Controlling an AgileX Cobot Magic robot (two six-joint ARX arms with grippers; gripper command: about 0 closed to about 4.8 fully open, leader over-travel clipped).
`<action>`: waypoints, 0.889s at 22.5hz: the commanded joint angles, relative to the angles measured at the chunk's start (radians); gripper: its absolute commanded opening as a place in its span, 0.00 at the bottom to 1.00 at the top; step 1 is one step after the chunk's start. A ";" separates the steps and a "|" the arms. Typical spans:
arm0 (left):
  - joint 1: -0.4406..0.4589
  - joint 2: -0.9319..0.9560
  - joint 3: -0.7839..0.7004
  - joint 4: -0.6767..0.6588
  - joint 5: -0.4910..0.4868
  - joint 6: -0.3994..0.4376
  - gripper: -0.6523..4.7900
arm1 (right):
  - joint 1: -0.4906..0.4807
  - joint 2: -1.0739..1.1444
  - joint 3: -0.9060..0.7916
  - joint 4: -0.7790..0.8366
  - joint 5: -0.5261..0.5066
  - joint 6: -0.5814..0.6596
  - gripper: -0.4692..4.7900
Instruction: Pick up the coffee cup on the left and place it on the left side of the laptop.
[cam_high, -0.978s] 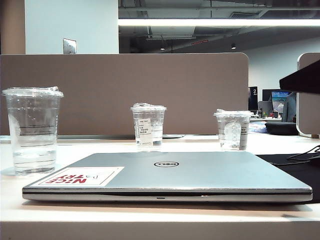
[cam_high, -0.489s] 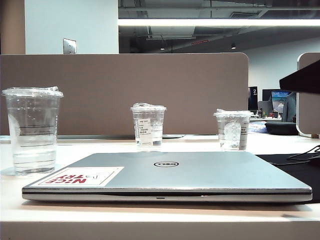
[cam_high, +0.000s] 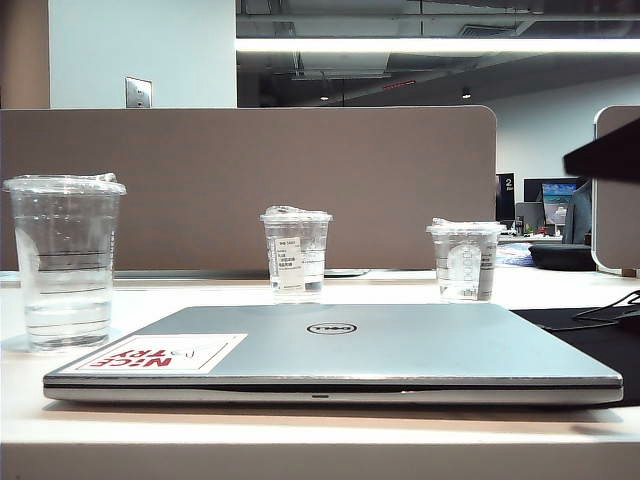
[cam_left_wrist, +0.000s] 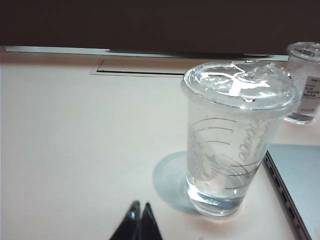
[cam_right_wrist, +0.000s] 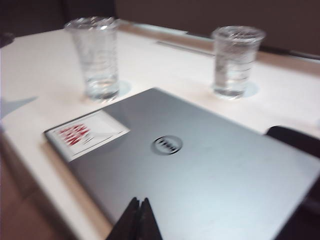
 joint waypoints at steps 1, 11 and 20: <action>0.000 0.000 0.003 0.013 0.001 0.007 0.11 | -0.122 -0.042 -0.004 0.033 -0.014 0.000 0.08; 0.001 0.000 0.003 0.012 0.000 0.007 0.11 | -0.483 -0.042 -0.004 0.029 -0.015 -0.011 0.08; 0.001 0.000 0.003 0.012 0.000 0.007 0.11 | -0.657 -0.042 -0.004 0.029 -0.015 -0.011 0.08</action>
